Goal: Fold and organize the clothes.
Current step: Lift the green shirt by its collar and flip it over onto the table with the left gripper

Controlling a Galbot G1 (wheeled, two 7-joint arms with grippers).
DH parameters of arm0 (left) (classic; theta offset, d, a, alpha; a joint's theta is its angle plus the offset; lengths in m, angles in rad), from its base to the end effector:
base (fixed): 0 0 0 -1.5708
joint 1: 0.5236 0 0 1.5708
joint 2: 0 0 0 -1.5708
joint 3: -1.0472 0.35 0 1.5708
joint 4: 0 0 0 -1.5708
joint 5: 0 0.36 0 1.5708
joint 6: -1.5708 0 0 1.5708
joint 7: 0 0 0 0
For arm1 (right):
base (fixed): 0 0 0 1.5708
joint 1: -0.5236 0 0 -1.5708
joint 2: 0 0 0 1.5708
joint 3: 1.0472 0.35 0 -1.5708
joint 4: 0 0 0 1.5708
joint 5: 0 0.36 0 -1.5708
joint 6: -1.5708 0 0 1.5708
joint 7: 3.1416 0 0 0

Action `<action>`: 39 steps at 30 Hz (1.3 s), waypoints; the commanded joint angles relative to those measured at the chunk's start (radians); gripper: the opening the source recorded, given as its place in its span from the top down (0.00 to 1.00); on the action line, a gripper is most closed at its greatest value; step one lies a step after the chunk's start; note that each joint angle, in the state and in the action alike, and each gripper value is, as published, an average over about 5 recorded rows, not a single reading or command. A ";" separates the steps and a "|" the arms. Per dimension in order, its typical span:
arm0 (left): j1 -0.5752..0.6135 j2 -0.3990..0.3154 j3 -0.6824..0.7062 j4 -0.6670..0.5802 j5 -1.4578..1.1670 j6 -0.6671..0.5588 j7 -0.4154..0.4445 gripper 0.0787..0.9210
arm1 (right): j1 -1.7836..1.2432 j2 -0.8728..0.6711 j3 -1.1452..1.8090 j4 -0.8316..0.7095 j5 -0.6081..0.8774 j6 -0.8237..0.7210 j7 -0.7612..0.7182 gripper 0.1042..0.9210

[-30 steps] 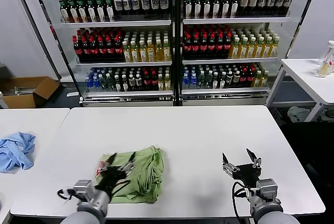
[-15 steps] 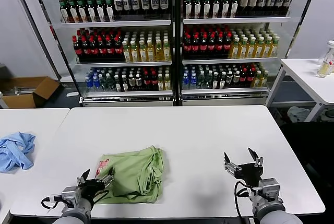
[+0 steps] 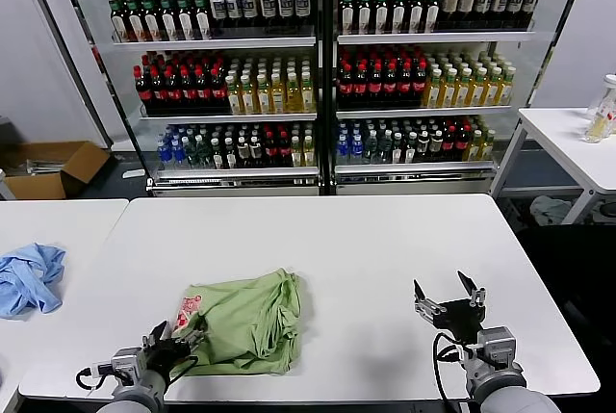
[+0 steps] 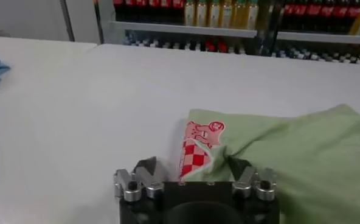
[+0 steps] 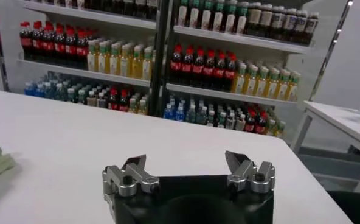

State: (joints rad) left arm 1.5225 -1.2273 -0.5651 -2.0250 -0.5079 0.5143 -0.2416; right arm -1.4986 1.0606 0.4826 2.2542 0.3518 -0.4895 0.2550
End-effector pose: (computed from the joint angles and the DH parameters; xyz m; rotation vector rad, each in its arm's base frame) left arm 0.2067 0.0773 -0.3047 0.1066 -2.5688 0.1082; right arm 0.2018 -0.0499 -0.2230 0.0900 -2.8241 0.2603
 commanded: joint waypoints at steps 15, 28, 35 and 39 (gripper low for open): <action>-0.004 0.005 -0.025 0.042 -0.138 -0.087 0.108 0.74 | 0.003 0.010 0.001 -0.004 -0.003 0.000 0.000 0.12; 0.047 0.234 -0.620 -0.138 -0.709 0.064 0.086 0.97 | 0.020 0.008 -0.001 -0.007 -0.002 -0.004 0.001 0.12; 0.098 0.413 -0.756 -0.121 -0.831 0.067 -0.002 0.97 | 0.050 -0.005 -0.004 -0.010 0.002 -0.015 0.004 0.12; 0.054 0.360 -0.546 -0.202 -0.769 0.066 -0.069 0.97 | 0.033 0.000 0.002 -0.004 -0.002 -0.014 0.005 0.12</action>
State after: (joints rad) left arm 1.5807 -0.9834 -1.0722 -2.1198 -1.0996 0.5473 -0.1971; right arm -1.4632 1.0628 0.4804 2.2470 0.3513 -0.5015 0.2592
